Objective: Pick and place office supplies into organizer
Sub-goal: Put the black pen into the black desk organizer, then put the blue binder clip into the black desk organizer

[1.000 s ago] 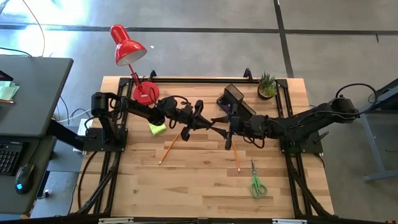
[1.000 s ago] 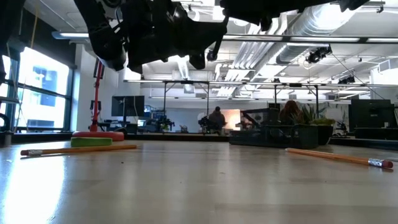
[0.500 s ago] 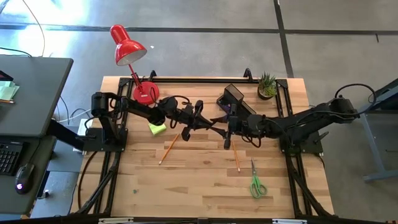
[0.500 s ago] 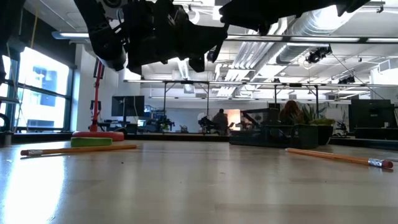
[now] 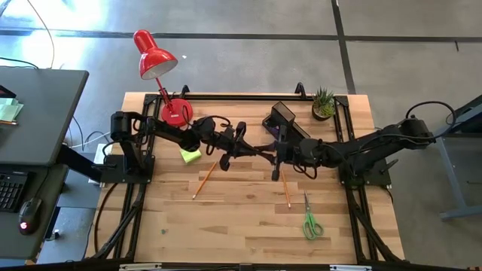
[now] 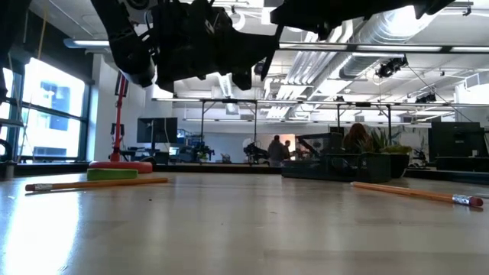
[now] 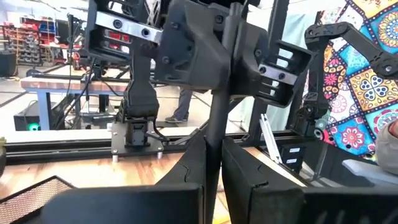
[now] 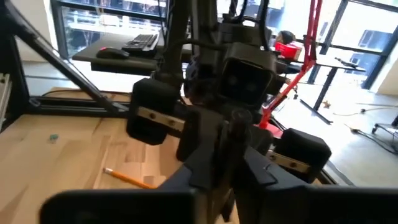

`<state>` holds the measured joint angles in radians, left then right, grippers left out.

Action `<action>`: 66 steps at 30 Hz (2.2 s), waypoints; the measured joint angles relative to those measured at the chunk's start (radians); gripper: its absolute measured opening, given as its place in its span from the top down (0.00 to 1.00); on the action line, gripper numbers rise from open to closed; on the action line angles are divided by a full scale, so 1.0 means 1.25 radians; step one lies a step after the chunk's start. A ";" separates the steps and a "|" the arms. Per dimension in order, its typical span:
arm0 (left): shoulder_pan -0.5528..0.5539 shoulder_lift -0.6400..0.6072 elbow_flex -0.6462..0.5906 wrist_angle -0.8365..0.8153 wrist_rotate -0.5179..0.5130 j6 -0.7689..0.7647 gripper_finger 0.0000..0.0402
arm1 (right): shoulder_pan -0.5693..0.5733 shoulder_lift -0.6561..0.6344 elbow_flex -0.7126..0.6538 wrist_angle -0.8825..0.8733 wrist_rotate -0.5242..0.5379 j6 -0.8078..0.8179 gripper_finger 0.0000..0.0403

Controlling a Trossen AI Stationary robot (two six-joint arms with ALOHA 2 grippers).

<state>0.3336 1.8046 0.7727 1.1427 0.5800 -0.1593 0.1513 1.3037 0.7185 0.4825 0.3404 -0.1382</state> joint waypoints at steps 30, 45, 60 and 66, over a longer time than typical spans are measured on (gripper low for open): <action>0.084 -0.109 0.000 -0.373 -0.224 0.104 0.32 | -0.277 0.000 0.000 -0.182 0.242 0.007 0.95; 0.078 -0.119 0.000 -0.386 -0.207 0.104 0.46 | -0.474 0.000 0.000 -0.390 0.061 0.112 0.90; 0.078 -0.118 0.000 -0.400 -0.207 0.101 0.50 | -0.483 0.000 0.000 -0.395 0.071 0.147 0.67; 0.078 -0.118 0.000 -0.400 -0.207 0.100 0.50 | -0.483 0.000 0.000 -0.394 0.126 0.147 0.56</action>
<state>0.4316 1.6569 0.7727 0.6426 0.3214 -0.0338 -0.4522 1.3037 0.7185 -0.0095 0.4976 0.0453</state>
